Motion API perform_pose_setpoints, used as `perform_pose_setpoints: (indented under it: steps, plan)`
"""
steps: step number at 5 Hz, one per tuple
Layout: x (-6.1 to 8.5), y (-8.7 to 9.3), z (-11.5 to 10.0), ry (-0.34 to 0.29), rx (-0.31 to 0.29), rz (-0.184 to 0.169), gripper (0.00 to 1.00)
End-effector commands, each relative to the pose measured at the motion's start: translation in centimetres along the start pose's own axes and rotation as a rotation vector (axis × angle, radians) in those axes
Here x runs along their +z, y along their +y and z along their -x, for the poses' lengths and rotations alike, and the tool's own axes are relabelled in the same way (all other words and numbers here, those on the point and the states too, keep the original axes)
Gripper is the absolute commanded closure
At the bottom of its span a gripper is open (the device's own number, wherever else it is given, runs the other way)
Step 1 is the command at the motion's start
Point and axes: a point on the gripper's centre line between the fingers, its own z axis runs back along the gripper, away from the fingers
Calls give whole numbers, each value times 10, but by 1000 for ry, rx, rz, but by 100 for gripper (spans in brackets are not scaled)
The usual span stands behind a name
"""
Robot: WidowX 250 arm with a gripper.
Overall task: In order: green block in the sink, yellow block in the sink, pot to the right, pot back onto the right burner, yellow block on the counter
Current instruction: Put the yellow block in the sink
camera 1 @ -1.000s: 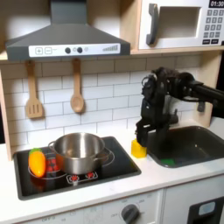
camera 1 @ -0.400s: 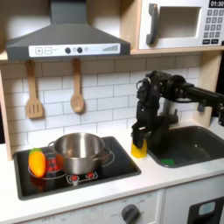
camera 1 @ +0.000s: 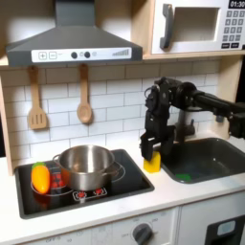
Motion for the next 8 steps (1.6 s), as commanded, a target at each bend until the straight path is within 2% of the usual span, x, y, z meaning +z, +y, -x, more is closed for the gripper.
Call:
perform_pose_setpoints:
  steps: [1, 3, 5, 6, 7, 8]
  plan:
    - [-11, -1, -3, 22, 2, -10, 0]
    - [-22, -11, -1, 43, -27, -16, 0]
    - [-28, -10, -3, 45, -22, -25, 0]
    - [-29, -3, -3, 48, -8, -38, 0]
    - [-29, -2, -2, 39, -7, -47, 58]
    - [-31, -1, 0, 50, 3, -53, 100]
